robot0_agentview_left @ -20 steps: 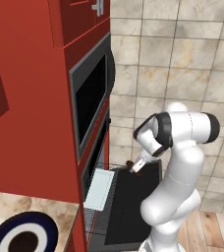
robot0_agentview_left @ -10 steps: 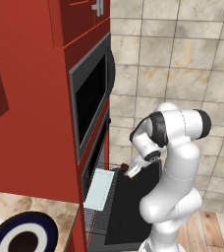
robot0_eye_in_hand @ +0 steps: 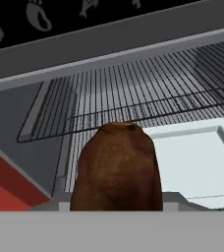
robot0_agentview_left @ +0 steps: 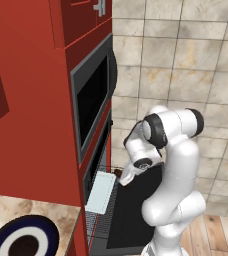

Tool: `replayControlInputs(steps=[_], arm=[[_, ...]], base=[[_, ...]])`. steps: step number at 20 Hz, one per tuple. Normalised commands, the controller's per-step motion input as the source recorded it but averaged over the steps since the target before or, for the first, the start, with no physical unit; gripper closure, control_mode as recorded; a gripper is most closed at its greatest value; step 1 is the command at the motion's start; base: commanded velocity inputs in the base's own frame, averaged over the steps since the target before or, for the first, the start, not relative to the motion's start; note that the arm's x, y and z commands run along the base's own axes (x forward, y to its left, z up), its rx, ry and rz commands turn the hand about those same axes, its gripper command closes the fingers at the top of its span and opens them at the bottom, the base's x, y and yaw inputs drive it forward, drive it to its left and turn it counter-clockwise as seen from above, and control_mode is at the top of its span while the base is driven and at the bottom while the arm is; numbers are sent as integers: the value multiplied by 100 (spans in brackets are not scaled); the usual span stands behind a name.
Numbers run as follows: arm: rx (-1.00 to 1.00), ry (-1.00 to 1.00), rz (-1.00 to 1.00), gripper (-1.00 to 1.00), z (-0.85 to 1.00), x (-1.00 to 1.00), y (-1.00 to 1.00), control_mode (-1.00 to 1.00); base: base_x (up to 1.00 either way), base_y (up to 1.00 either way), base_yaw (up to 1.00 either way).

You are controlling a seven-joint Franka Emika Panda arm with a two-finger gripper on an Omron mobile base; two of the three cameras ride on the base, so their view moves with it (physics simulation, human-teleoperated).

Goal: Place the sweet potato on the bottom rack of the oven.

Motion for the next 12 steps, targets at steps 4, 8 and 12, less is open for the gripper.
replayControlInputs(steps=[4, 8, 12], arm=[[1, -15, 0, 100, -30, 13, 16, -100], [0, -13, 0, 100, -34, 18, 26, -100], [0, -2, 0, 100, -9, 20, 25, -100]], base=[[0, 0, 0], [0, 0, 0], [0, 0, 0]])
